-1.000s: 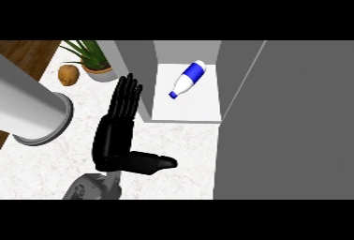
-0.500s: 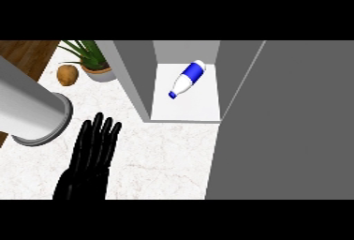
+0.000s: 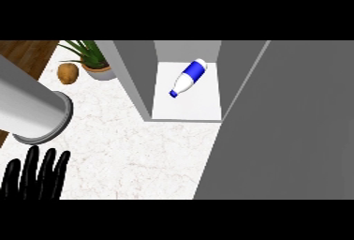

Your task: Pick up the bottled water, place it into the cabinet and close the cabinet

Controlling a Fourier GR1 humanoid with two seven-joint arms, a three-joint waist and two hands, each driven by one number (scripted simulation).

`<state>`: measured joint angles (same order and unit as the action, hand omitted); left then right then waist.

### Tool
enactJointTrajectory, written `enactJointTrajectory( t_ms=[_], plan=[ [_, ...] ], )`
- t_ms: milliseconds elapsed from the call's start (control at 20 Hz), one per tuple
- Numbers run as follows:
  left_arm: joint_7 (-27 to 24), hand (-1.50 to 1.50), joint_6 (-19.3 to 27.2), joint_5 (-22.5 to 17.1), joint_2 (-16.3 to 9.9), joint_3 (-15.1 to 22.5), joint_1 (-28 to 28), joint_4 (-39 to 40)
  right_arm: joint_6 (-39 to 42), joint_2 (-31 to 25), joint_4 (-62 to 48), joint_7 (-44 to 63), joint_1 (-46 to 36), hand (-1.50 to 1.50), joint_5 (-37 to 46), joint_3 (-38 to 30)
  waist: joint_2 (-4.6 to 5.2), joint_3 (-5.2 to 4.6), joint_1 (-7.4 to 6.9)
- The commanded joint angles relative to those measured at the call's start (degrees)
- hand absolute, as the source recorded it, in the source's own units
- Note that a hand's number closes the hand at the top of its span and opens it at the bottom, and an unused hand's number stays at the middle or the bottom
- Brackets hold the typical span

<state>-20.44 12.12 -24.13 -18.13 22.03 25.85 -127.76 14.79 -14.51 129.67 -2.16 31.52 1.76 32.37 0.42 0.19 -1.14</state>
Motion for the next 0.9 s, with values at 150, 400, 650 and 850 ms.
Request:
enactJointTrajectory(
  t_ms=[150, 400, 650, 850],
  plan=[
    [-5.13, -1.5, -7.86, -6.13, -4.55, -6.03, 12.75, -5.64, -1.01, 3.43, 3.43, 4.84, -2.86, 1.5, 8.34, 14.24, -1.02, -0.37, -0.86],
    [-4.56, -1.5, -11.92, -12.85, -6.91, -13.74, 15.61, -7.0, -1.63, 7.36, 1.93, 11.58, -8.17, 1.5, 8.58, 15.98, -0.67, -0.37, -1.09],
    [-9.08, -1.5, -18.14, -13.96, -6.85, -16.51, 20.92, -4.19, -3.3, 13.94, -2.43, 15.96, -13.05, 1.5, 5.55, 15.56, -0.68, -0.33, -1.69],
    [-9.35, -1.5, -21.89, -17.7, -7.97, -20.98, 21.72, -3.65, -11.66, 14.32, -4.24, 21.46, -22.07, 1.5, 1.19, 16.96, -0.41, -0.33, -1.96]
  ],
)
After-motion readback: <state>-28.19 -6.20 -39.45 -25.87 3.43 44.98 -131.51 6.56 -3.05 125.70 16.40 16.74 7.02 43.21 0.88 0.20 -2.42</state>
